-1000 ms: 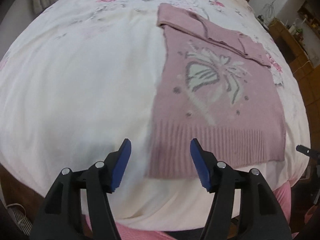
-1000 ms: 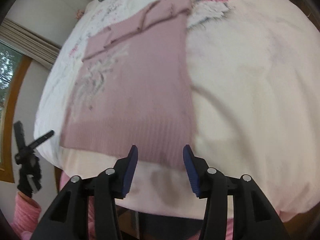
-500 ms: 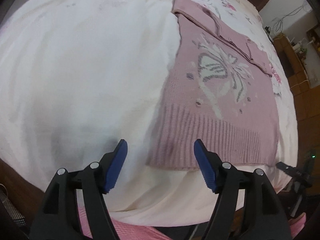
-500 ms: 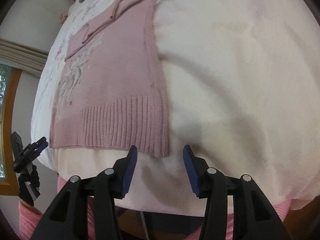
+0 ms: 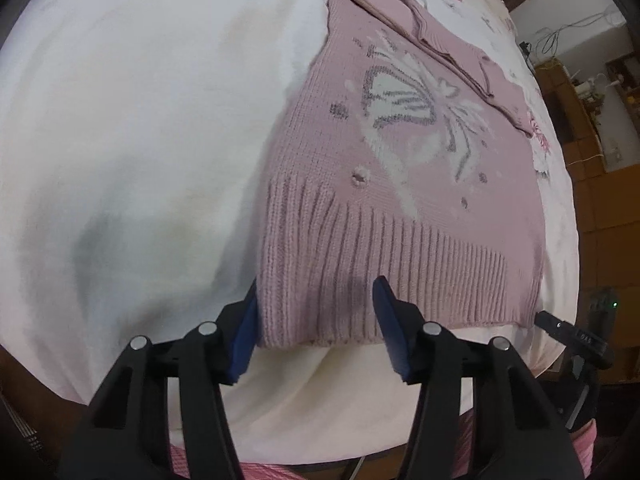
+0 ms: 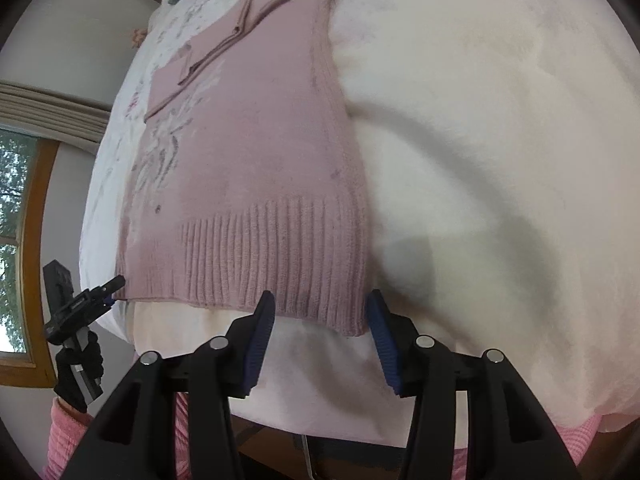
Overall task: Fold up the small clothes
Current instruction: 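Move both tools to the ribbed hem of the sweater, then close both tools on the ribbed hem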
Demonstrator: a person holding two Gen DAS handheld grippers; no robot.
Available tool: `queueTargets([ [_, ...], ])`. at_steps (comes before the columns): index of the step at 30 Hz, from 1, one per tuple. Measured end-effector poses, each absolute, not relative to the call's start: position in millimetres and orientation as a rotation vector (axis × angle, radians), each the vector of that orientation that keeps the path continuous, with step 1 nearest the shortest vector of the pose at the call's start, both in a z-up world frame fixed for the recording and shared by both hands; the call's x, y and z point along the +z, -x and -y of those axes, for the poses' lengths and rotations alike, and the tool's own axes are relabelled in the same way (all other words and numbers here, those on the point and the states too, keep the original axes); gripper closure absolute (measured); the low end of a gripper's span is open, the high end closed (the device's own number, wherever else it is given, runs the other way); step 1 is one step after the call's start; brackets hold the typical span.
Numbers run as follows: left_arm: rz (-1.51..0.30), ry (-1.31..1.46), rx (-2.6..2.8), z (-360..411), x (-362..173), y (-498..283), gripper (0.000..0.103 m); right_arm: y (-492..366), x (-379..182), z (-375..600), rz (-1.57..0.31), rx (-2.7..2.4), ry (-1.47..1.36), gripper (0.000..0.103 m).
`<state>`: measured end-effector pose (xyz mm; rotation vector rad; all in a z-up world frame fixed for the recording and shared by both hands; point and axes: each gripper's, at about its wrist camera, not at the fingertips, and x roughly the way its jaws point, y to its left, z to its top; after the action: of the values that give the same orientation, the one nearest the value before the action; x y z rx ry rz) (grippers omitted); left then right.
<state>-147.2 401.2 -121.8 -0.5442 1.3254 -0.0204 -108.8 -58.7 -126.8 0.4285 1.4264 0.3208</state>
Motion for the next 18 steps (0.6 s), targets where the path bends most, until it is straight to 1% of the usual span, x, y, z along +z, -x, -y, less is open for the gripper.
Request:
queueTargets([
  [7, -1.329, 0.602, -0.004, -405, -130, 145, 0.046, 105, -143, 59, -1.458, 0.321, -0.471, 0.054],
  [9, -1.331, 0.588, -0.004, -403, -129, 143, 0.046, 103, -145, 57, -1.455, 0.327, -0.475, 0.059],
  [11, -1.329, 0.574, -0.003, -401, -128, 142, 0.054, 99, -148, 59, -1.459, 0.335, -0.510, 0.072],
  [12, -1.326, 0.571, -0.005, -401, -128, 141, 0.062, 98, -149, 60, -1.462, 0.339, -0.525, 0.077],
  [13, -1.323, 0.573, -0.007, -400, -127, 140, 0.069, 95, -151, 61, -1.469, 0.346, -0.546, 0.086],
  [14, -1.322, 0.579, -0.011, -400, -126, 140, 0.070, 95, -152, 61, -1.473, 0.353, -0.559, 0.092],
  [15, -1.320, 0.581, -0.014, -400, -126, 140, 0.076, 95, -152, 60, -1.473, 0.361, -0.563, 0.092],
  [16, -1.317, 0.576, -0.022, -400, -124, 140, 0.085, 95, -151, 60, -1.471, 0.364, -0.560, 0.092],
  [17, -1.314, 0.569, -0.026, -400, -122, 139, 0.091, 96, -149, 60, -1.467, 0.371, -0.556, 0.092],
  [18, -1.311, 0.564, -0.026, -399, -121, 140, 0.093, 96, -146, 61, -1.461, 0.386, -0.565, 0.092],
])
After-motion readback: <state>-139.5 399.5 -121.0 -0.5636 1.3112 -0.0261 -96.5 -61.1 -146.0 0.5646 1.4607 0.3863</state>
